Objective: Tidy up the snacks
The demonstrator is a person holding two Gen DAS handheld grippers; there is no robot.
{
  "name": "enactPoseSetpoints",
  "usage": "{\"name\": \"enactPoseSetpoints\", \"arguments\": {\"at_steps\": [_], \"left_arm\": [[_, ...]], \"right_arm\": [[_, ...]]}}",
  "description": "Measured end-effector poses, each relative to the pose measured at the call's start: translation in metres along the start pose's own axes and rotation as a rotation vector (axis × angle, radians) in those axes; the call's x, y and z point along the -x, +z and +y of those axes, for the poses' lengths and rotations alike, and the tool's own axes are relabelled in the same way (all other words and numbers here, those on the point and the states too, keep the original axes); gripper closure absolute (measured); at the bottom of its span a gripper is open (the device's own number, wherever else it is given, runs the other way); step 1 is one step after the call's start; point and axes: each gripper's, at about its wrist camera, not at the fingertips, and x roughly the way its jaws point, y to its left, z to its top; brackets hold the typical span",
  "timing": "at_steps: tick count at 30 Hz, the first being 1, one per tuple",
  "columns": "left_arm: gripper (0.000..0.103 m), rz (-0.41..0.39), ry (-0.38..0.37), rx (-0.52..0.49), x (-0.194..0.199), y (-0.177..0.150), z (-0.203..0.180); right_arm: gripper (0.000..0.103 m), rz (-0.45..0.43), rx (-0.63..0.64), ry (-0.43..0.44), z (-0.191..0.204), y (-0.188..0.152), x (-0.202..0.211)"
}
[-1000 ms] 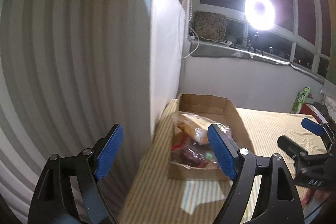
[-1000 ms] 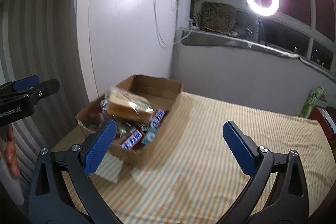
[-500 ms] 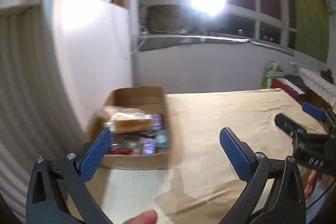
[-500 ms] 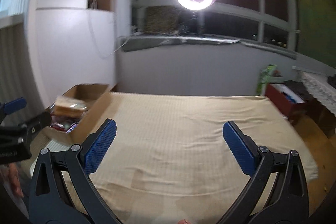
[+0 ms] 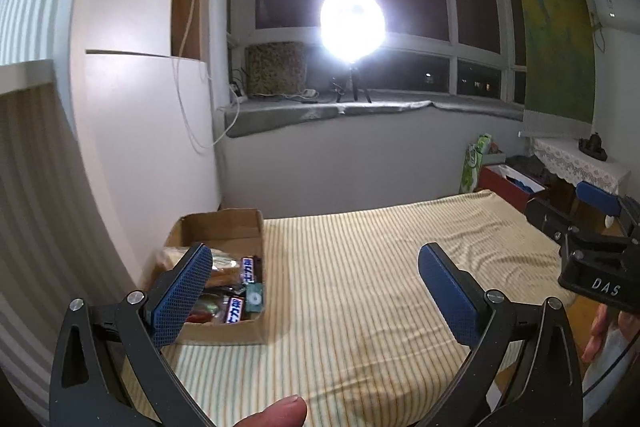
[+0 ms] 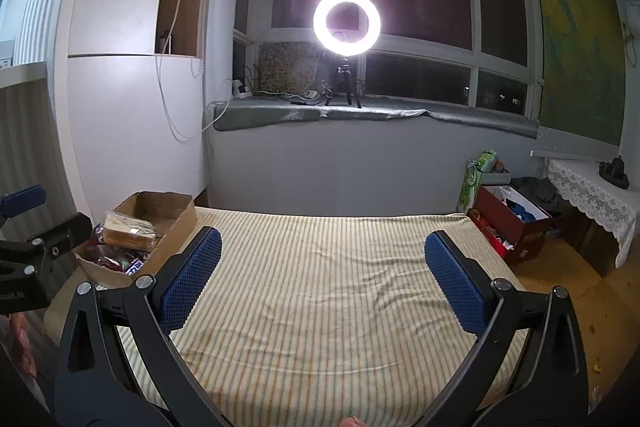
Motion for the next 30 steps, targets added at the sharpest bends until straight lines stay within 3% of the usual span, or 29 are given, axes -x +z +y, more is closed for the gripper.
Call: {"name": "enactPoseSetpoints", "arguments": {"at_steps": [12, 30], "left_arm": [[0.001, 0.009, 0.023, 0.056, 0.016, -0.006, 0.018], [0.001, 0.016, 0.027, 0.063, 0.017, -0.008, 0.017]], "right_arm": [[0.000, -0.002, 0.030, 0.028, 0.023, 0.000, 0.005], [0.000, 0.001, 0.031, 0.031, 0.020, -0.001, 0.005]]}}
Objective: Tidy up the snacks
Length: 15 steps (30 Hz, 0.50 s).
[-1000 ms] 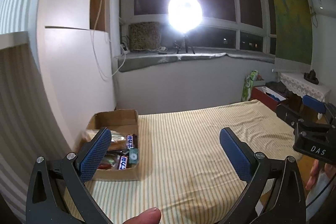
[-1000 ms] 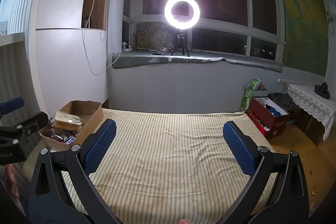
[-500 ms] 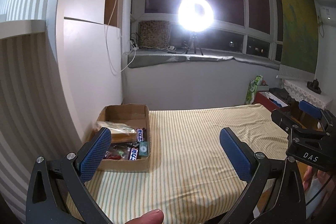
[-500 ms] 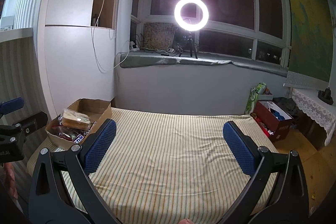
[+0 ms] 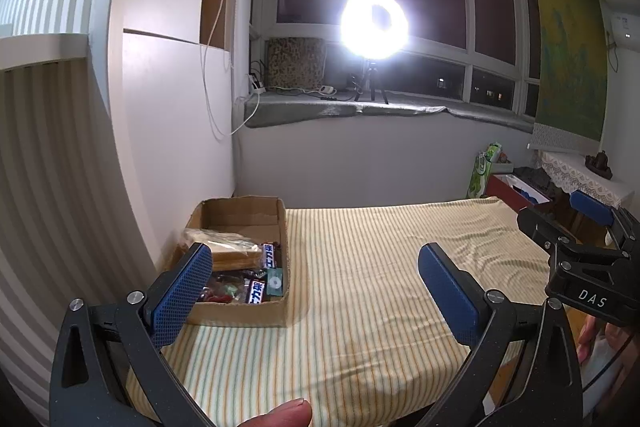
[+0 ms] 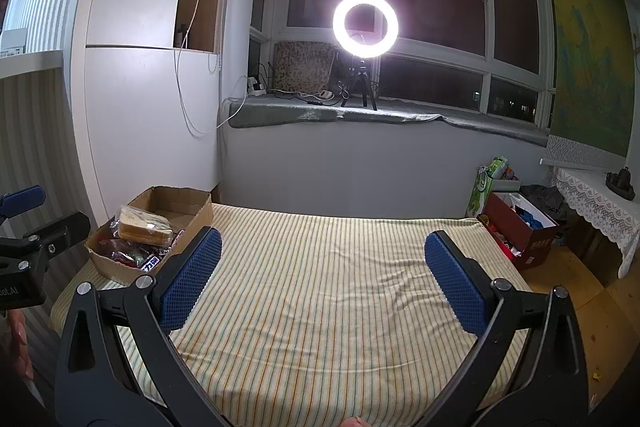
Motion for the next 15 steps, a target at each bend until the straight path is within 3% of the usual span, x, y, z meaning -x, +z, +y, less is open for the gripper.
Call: {"name": "enactPoseSetpoints", "arguments": {"at_steps": [15], "left_arm": [[0.001, 0.000, 0.000, 0.005, 0.0019, 0.0007, -0.0012]], "right_arm": [[0.000, 0.000, 0.000, -0.002, 0.0001, -0.0001, 0.0001]]}}
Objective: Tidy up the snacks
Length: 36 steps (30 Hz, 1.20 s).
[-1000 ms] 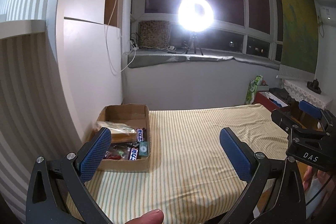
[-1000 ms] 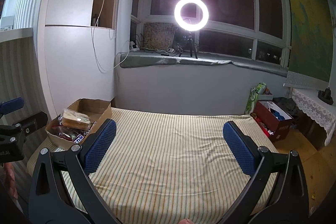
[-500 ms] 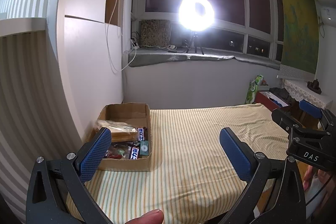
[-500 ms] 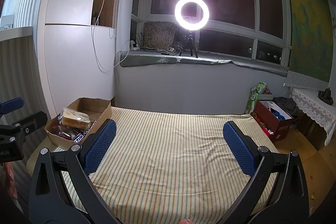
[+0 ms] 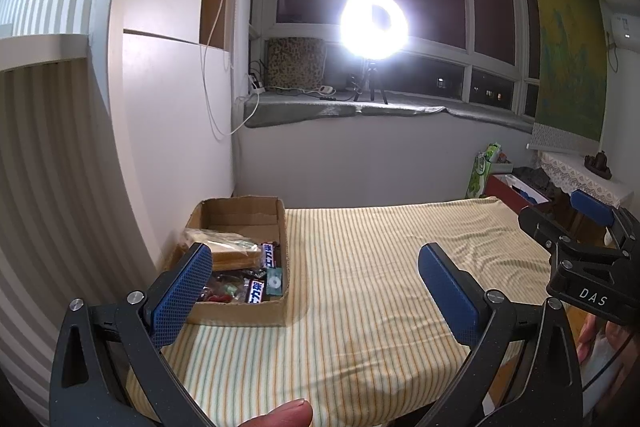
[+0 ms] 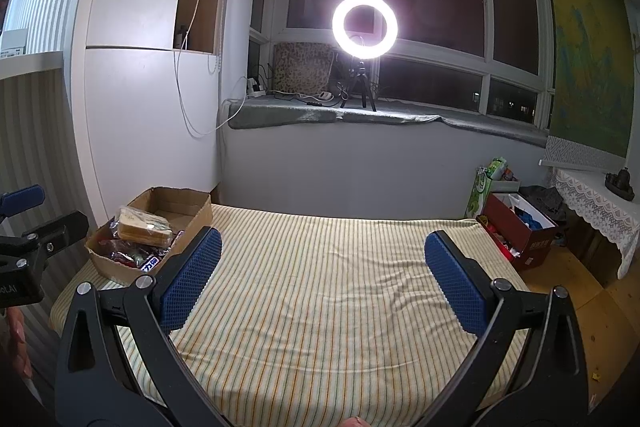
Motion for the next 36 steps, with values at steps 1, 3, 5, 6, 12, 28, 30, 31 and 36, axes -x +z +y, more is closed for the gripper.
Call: {"name": "enactPoseSetpoints", "arguments": {"at_steps": [1, 3, 5, 6, 12, 28, 30, 31, 36], "left_arm": [[0.001, -0.001, 0.001, -0.001, -0.0001, 0.0001, 0.0000], [0.001, -0.001, 0.001, -0.001, -0.0002, 0.0000, 0.0005], [0.001, 0.000, 0.003, -0.001, 0.0004, -0.0005, -0.0004], [0.001, 0.000, 0.004, -0.002, 0.0005, -0.0005, -0.0004], [0.001, 0.000, 0.004, -0.003, -0.0002, -0.0005, 0.0005], [0.001, 0.006, 0.007, -0.001, -0.0008, -0.0020, 0.0025], [0.001, 0.005, 0.009, -0.002, -0.0012, -0.0024, 0.0023], [0.001, 0.006, 0.009, -0.002, -0.0010, -0.0027, 0.0027], [0.001, 0.007, 0.009, -0.002, -0.0016, -0.0027, 0.0031]], "right_arm": [[0.000, 0.000, 0.001, 0.000, -0.0004, 0.0005, 0.0002], [0.000, 0.000, 0.000, 0.000, -0.0001, 0.0006, 0.0002], [0.000, -0.001, 0.001, 0.000, -0.0001, 0.0006, 0.0005], [0.000, -0.001, 0.001, 0.000, -0.0004, 0.0006, 0.0003], [0.000, 0.001, 0.001, 0.000, -0.0003, 0.0007, 0.0003], [0.000, 0.002, 0.005, 0.007, -0.0031, 0.0007, 0.0001], [0.000, 0.003, 0.005, 0.007, -0.0032, 0.0006, 0.0001], [0.000, 0.003, 0.005, 0.007, -0.0033, 0.0005, 0.0005], [0.000, 0.004, 0.006, 0.008, -0.0037, 0.0004, 0.0002]]}}
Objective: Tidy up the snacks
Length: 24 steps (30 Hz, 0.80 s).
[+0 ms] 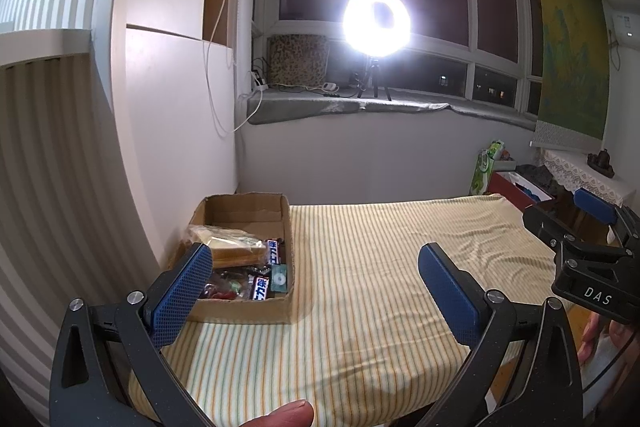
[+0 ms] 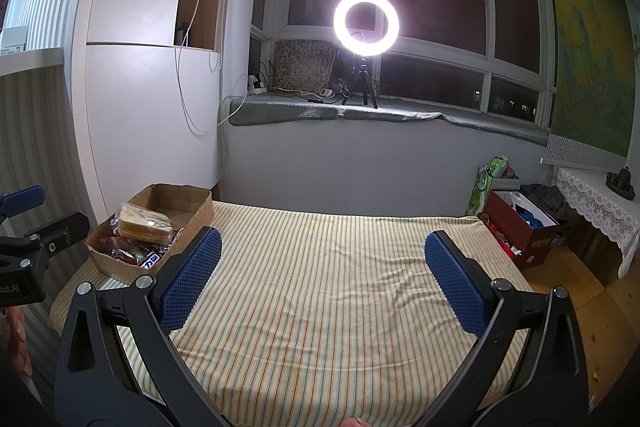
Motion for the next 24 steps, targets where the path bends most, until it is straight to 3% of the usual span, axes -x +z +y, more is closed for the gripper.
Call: {"name": "enactPoseSetpoints", "arguments": {"at_steps": [17, 24], "left_arm": [[0.001, 0.040, -0.006, 0.012, -0.0047, -0.0061, -0.0033], [0.001, -0.012, 0.009, -0.021, 0.0013, -0.0064, -0.0075]], "right_arm": [[0.000, 0.012, 0.003, 0.008, -0.0046, -0.0064, -0.0021], [0.000, 0.016, 0.002, 0.010, -0.0061, -0.0092, -0.0024]]}}
